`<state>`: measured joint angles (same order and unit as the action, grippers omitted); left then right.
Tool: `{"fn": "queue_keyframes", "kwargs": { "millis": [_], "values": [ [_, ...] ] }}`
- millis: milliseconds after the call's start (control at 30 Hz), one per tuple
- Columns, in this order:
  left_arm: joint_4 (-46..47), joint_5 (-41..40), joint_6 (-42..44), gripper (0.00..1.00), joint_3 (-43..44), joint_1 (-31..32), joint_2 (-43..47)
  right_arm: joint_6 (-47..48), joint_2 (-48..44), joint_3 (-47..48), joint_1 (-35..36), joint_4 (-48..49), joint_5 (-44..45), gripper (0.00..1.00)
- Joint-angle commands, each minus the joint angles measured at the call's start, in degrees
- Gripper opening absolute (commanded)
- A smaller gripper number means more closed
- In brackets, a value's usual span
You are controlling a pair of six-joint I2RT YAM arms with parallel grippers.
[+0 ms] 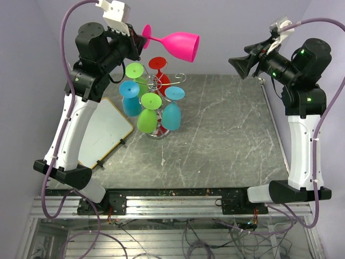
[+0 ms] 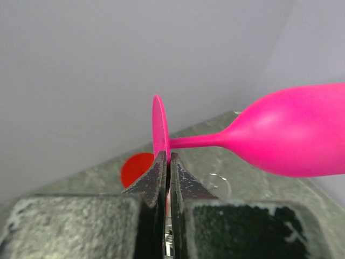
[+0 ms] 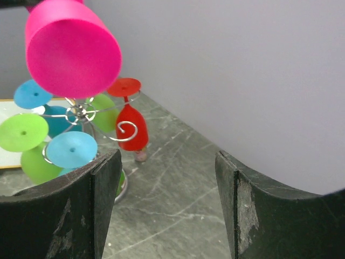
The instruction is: Place the wine glass upside down on the wine glass rack
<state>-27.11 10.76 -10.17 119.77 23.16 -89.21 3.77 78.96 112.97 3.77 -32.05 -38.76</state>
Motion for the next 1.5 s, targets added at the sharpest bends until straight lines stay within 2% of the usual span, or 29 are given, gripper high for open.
{"fn": "queue_keyframes", "kwargs": {
  "millis": [0,367,467,1100,1467],
  "values": [
    [0.0,-9.7,10.8,0.07,3.0,1.7,0.5,2.4,-2.2,-1.1,-1.9,-1.8,3.5,0.7],
    [3.9,-27.2,29.0,0.07,5.6,12.7,-2.9,0.6,-3.0,-3.1,-5.6,-0.8,-0.2,0.7],
    [4.8,-29.2,31.4,0.07,5.6,14.3,-4.2,0.8,-3.1,-3.1,-5.9,-1.0,-0.2,0.7],
    [9.5,-33.5,45.0,0.07,9.4,22.9,-13.8,0.2,-2.0,-3.9,-6.7,-0.5,-2.4,0.7],
    [13.2,-32.2,50.2,0.07,6.1,23.3,-17.4,0.0,-3.3,-5.0,-7.9,-0.3,-2.3,0.7]
  ]
}}
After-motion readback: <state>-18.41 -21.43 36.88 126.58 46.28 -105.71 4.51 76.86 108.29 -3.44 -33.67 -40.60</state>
